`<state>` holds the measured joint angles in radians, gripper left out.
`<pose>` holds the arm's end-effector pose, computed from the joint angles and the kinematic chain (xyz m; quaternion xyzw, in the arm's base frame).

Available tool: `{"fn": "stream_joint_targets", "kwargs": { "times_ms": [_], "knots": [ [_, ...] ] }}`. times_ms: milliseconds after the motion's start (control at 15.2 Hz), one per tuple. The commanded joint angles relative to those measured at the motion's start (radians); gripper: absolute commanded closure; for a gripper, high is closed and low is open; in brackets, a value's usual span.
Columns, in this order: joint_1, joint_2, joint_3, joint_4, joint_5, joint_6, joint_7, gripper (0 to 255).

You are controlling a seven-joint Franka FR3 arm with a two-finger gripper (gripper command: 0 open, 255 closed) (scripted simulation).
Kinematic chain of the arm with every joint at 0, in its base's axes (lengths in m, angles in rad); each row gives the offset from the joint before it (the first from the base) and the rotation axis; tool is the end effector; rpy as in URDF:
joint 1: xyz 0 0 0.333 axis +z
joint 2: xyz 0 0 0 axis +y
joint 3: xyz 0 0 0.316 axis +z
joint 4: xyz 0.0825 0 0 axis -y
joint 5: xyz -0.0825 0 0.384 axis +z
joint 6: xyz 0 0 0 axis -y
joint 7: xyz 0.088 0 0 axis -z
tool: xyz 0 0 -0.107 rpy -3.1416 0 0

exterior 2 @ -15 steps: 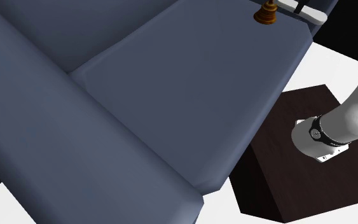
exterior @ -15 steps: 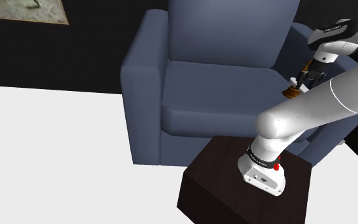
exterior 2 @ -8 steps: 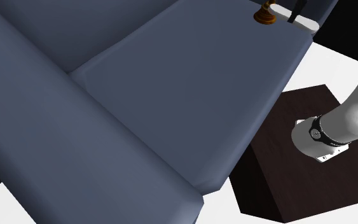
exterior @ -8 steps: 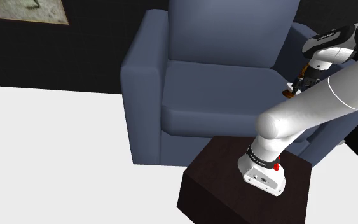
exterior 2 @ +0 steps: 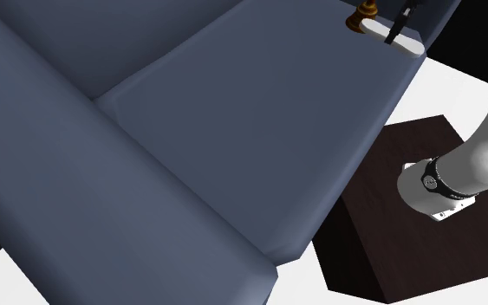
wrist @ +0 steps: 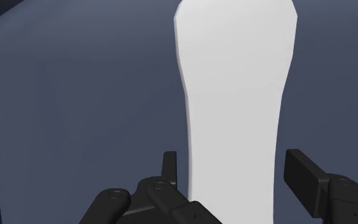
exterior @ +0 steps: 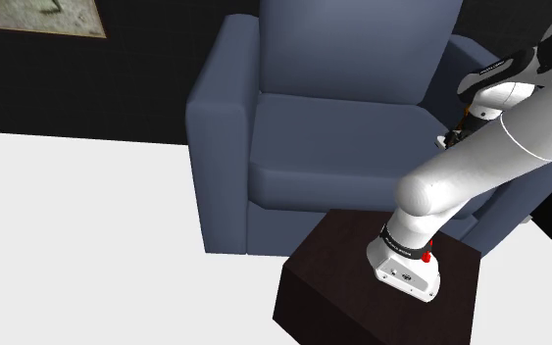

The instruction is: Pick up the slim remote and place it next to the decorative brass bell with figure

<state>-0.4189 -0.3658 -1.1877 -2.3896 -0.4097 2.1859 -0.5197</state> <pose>-0.0320 -0.4708 0.3645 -0.9190 0.3942 0.0006 0.0101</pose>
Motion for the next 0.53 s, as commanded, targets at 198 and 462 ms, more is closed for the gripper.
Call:
{"fn": "stream_joint_targets", "kwargs": {
  "times_ms": [198,462],
  "knots": [
    [0.041,0.040,-0.058,-0.020,0.020,0.059,-0.020,255],
    [0.041,0.040,-0.058,-0.020,0.020,0.059,-0.020,255]
  ]
}}
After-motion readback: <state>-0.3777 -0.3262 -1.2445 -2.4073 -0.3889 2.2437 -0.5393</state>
